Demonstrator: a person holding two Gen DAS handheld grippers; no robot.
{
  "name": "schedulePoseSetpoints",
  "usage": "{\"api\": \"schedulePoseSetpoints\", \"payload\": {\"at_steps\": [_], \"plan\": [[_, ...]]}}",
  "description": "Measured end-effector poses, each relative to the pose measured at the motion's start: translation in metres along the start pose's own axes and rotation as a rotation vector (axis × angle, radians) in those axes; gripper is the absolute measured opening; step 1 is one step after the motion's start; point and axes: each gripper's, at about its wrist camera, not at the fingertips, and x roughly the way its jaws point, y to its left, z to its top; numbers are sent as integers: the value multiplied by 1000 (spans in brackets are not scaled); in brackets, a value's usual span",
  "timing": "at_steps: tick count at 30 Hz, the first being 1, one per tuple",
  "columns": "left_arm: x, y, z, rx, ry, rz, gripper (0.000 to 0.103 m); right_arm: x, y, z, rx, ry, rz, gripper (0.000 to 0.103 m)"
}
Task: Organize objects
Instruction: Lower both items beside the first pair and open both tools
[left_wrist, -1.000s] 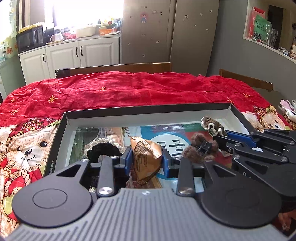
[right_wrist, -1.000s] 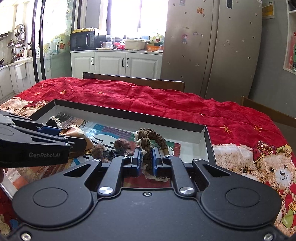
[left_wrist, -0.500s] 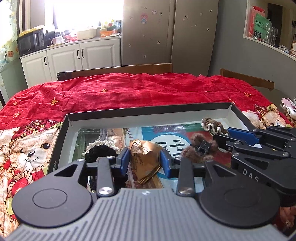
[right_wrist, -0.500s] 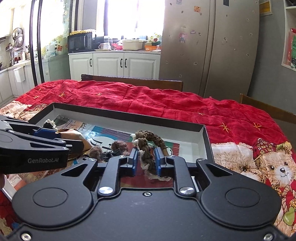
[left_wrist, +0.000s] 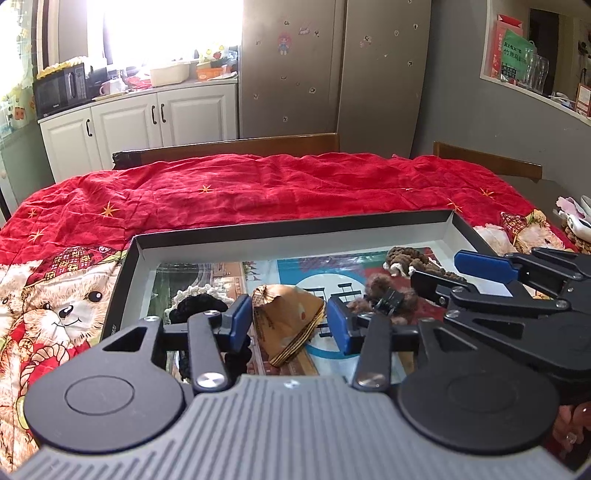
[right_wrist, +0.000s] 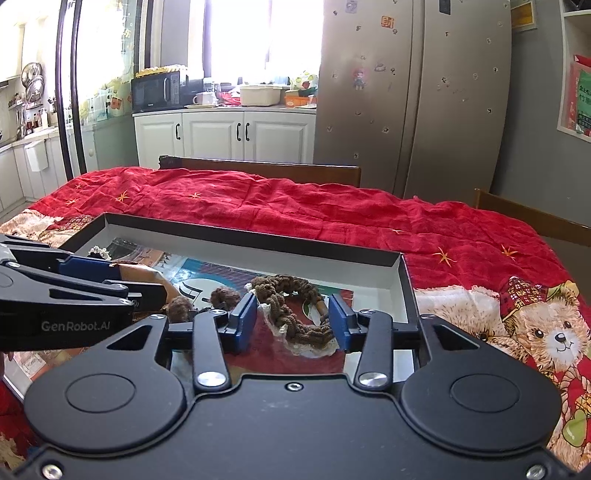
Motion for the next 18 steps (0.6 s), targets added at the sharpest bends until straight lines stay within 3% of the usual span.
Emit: {"api": "schedulePoseSetpoints", "payload": {"at_steps": [18], "plan": [[-48, 4, -1, 6, -57, -1, 73, -35, -1, 6, 49, -62, 53, 41]]}}
